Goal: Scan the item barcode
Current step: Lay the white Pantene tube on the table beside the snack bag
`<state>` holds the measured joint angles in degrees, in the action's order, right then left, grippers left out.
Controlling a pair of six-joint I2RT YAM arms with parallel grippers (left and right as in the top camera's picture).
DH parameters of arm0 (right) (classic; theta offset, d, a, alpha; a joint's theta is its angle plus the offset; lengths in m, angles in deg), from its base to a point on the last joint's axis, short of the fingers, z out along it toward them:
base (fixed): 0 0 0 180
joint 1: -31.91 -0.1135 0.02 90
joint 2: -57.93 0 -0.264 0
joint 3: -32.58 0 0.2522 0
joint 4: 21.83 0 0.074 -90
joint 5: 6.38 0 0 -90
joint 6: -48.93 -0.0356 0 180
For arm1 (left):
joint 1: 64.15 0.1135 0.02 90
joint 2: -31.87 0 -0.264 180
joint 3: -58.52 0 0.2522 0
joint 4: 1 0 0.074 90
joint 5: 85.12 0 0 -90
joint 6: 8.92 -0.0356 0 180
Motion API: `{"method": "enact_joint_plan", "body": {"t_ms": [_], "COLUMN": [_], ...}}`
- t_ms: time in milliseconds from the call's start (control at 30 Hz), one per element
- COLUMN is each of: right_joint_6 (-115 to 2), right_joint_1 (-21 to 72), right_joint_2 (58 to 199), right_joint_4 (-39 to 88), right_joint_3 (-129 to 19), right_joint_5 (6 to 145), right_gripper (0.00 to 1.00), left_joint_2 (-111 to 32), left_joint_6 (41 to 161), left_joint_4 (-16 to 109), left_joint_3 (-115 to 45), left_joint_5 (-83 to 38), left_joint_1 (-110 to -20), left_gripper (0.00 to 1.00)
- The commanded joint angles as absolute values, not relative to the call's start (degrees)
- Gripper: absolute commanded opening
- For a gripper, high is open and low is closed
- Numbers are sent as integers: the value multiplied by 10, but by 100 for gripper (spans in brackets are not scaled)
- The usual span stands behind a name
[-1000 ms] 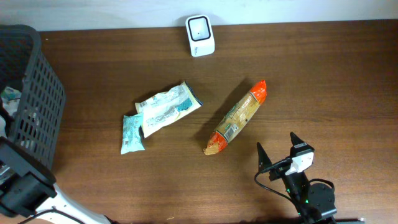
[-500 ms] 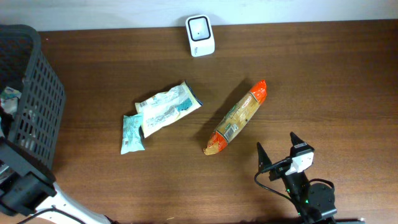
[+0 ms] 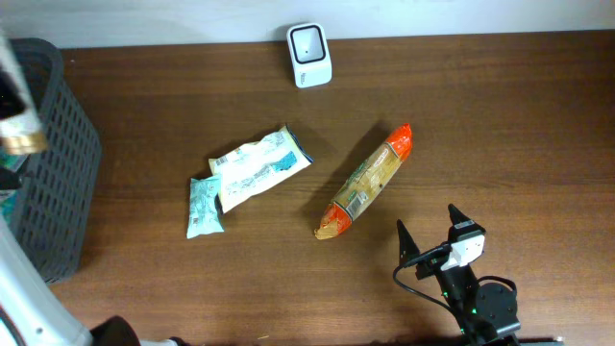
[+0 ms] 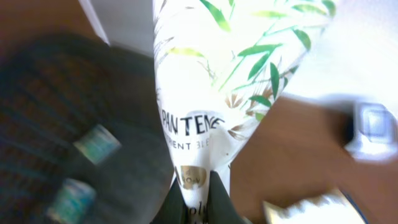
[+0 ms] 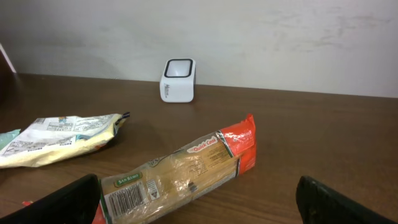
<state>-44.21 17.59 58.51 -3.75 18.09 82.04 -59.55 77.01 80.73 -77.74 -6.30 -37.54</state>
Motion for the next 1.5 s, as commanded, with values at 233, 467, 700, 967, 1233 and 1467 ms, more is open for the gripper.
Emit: {"method": "enact_joint_plan", "body": {"t_ms": [233,467,700,967,1233,1467], "right_joint_6": [-448,-448,-448,-448,-448,-448], "right_joint_1": [177,177,177,177,177,177], "right_joint_2": [581,581,581,581,581,581], "right_joint_4": [-36,-36,-36,-36,-36,-36], "right_joint_3": [185,185,185,185,185,185], "right_joint_5": [817,817,817,817,817,817], "right_gripper": [99,99,99,99,99,99], "left_joint_2": [-606,-606,-606,-606,-606,-598], "left_joint_6": [780,786,818,820,820,819], "left_joint_4": [827,615,539,537,520,520], "left_joint_3": [-476,-191,-135,-135,-140,-148], "left_joint_5": [-87,-86,-103,-108,-108,-108], "left_joint_1": [-562,-564,-567,-668,-773,-804], "left_gripper": [0,0,0,0,0,22]}}
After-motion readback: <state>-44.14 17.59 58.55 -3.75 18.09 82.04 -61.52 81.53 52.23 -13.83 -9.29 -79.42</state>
